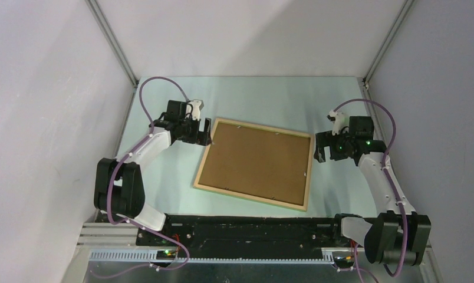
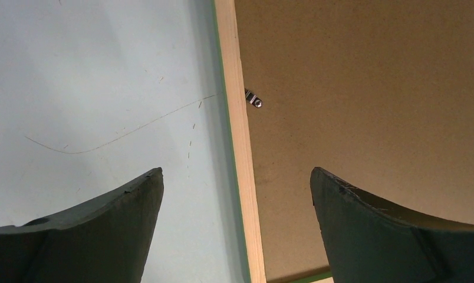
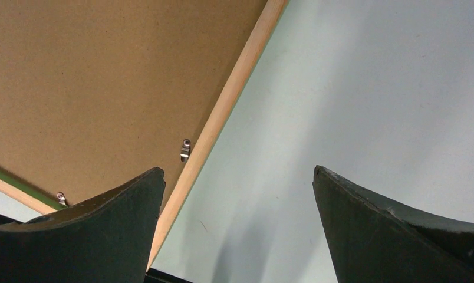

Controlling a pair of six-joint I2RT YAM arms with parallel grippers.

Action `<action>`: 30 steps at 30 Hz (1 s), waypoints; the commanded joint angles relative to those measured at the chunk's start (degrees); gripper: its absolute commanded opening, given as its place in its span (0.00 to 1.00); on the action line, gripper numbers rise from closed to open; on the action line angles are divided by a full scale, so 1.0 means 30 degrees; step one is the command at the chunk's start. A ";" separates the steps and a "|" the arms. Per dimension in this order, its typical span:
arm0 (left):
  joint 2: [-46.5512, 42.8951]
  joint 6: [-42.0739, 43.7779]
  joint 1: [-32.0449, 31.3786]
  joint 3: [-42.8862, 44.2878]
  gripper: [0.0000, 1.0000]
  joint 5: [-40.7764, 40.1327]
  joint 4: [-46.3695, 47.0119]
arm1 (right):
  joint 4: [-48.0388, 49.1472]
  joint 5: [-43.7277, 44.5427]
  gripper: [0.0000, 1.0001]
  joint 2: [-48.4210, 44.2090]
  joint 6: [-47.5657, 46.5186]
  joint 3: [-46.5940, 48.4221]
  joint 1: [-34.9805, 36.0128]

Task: Put the photo into the frame
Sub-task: Install the photo frame at the center of the board.

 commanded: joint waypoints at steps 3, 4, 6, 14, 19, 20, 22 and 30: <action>-0.0171 0.0738 0.0067 -0.0111 0.98 0.0613 0.0557 | 0.1412 0.0206 1.00 0.1135 0.0815 0.0002 -0.0083; -0.0146 0.0719 0.0064 -0.0083 0.98 0.0583 0.0558 | 0.1609 0.0174 1.00 0.1425 0.0960 -0.0002 -0.0083; -0.0069 0.0692 0.0038 -0.0054 0.98 0.0531 0.0560 | 0.1753 -0.0055 0.96 0.1840 0.1117 0.0022 -0.0045; 0.0292 0.0695 -0.0041 -0.0009 0.96 0.0379 0.0542 | 0.1763 0.1061 0.90 0.3820 0.0982 0.0011 0.2093; 0.0239 0.0743 -0.0068 -0.0019 0.95 0.0277 0.0553 | 0.1734 0.1664 0.87 0.5486 0.0733 0.0067 0.3216; 0.0249 0.0742 -0.0061 -0.0017 0.95 0.0264 0.0546 | 0.1641 0.1768 0.86 0.5706 0.0690 0.0120 0.3445; 0.0265 0.0735 -0.0080 -0.0001 0.95 0.0316 0.0540 | 0.1424 0.1770 0.85 0.6502 0.0571 0.0276 0.3673; 0.0240 0.0744 -0.0081 -0.0012 0.95 0.0401 0.0558 | 0.0571 0.1161 0.75 0.7769 0.0015 0.0411 0.3960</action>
